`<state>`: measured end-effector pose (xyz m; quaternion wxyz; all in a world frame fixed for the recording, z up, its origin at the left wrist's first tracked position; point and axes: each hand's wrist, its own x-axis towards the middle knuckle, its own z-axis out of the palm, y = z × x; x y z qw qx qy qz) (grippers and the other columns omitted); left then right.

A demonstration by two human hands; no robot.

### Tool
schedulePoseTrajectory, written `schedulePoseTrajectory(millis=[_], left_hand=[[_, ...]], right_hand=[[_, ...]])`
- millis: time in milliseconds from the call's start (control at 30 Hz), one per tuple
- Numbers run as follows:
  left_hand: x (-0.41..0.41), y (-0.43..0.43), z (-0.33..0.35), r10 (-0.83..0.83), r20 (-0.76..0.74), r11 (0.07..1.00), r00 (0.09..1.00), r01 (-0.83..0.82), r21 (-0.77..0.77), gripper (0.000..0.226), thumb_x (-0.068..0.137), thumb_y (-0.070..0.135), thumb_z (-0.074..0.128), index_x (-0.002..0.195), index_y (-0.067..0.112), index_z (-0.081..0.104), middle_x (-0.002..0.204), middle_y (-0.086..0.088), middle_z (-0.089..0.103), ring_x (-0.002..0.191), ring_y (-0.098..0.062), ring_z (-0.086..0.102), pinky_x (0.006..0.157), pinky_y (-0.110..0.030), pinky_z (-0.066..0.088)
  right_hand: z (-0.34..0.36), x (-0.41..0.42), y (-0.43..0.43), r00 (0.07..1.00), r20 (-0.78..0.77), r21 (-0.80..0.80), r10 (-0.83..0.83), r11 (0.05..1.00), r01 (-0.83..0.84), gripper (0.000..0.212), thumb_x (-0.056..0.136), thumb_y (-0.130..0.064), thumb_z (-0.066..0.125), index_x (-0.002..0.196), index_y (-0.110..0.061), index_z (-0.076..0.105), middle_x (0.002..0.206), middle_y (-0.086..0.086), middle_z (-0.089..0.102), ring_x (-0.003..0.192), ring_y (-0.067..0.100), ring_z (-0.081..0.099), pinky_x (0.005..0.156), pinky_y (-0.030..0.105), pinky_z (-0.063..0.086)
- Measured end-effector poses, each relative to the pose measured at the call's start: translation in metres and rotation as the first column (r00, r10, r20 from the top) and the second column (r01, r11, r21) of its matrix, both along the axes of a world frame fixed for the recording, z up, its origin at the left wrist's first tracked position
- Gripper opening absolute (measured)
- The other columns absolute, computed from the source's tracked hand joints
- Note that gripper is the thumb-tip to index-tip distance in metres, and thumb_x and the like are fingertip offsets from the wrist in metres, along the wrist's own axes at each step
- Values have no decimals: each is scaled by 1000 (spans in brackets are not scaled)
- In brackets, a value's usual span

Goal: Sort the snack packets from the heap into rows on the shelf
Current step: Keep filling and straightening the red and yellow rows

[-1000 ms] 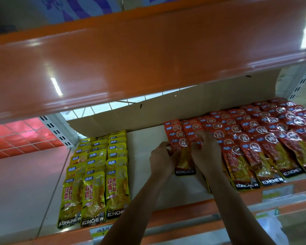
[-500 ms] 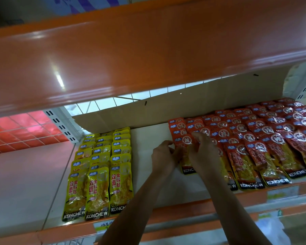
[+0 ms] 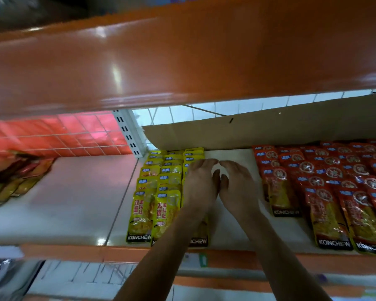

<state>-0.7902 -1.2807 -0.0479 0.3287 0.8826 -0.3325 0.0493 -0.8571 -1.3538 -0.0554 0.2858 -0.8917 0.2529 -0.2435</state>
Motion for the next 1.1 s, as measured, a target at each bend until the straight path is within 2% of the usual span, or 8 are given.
schedulePoseTrajectory(millis=[100, 200, 300, 500, 600, 767, 967, 1100], left_hand=[[23, 37, 5, 38, 65, 999, 997, -38, -6, 30, 85, 11, 61, 115, 9, 65, 111, -14, 65, 106, -34, 54, 90, -39, 42], [52, 80, 6, 111, 107, 994, 988, -109, -22, 28, 82, 13, 65, 110, 10, 67, 108, -13, 66, 103, -35, 54, 87, -39, 42], [85, 126, 3, 150, 92, 989, 984, -149, -17, 32, 85, 20, 64, 117, 12, 65, 115, -10, 65, 110, -33, 52, 92, -38, 43], [154, 223, -11, 247, 116, 964, 962, -257, 74, 44, 93, 36, 56, 134, 19, 54, 135, -3, 56, 126, -25, 45, 102, -35, 39], [183, 270, -20, 327, 120, 929, 937, -342, 143, 51, 94, 43, 52, 141, 22, 45, 145, -3, 46, 135, -24, 38, 105, -38, 39], [225, 348, -32, 399, 89, 877, 912, -409, 254, 62, 93, 45, 52, 144, 14, 36, 150, -10, 37, 138, -29, 30, 106, -41, 36], [275, 415, -37, 517, 157, 755, 841, -535, 378, 50, 92, 47, 48, 123, 8, 45, 126, -11, 50, 121, -28, 42, 99, -35, 34], [298, 440, -42, 575, 133, 700, 807, -570, 431, 59, 92, 49, 47, 132, 7, 39, 135, -11, 44, 126, -28, 38, 102, -35, 33]], right_hand=[[4, 25, 32, 999, 12, 40, 44, 998, -45, 42, 86, -2, 51, 127, -9, 57, 130, 8, 58, 123, 25, 46, 97, 24, 31], [5, 55, 71, 995, -7, 34, 97, 995, -97, 42, 85, -4, 53, 126, -10, 58, 128, 11, 59, 121, 28, 48, 98, 29, 34], [4, 89, 115, 991, -27, 17, 131, 991, -131, 41, 84, -4, 56, 125, -7, 58, 125, 14, 60, 118, 31, 50, 97, 32, 33], [-1, 160, 203, 966, -94, -2, 242, 970, -243, 45, 89, -11, 55, 134, -13, 51, 137, 7, 51, 127, 25, 43, 105, 25, 26], [-7, 189, 248, 950, -122, -25, 289, 956, -294, 46, 91, -15, 56, 137, -16, 47, 141, 3, 48, 131, 21, 39, 109, 25, 26], [-15, 237, 320, 919, -210, -4, 335, 939, -343, 44, 92, -17, 57, 135, -15, 49, 142, 3, 48, 130, 21, 44, 107, 31, 35], [-22, 291, 372, 856, -296, 12, 424, 897, -441, 48, 94, -18, 50, 141, -14, 40, 146, 7, 40, 132, 25, 38, 108, 36, 35], [-17, 331, 393, 818, -292, -23, 496, 851, -524, 45, 90, -16, 50, 135, -13, 46, 140, 7, 46, 127, 27, 43, 104, 36, 37]])
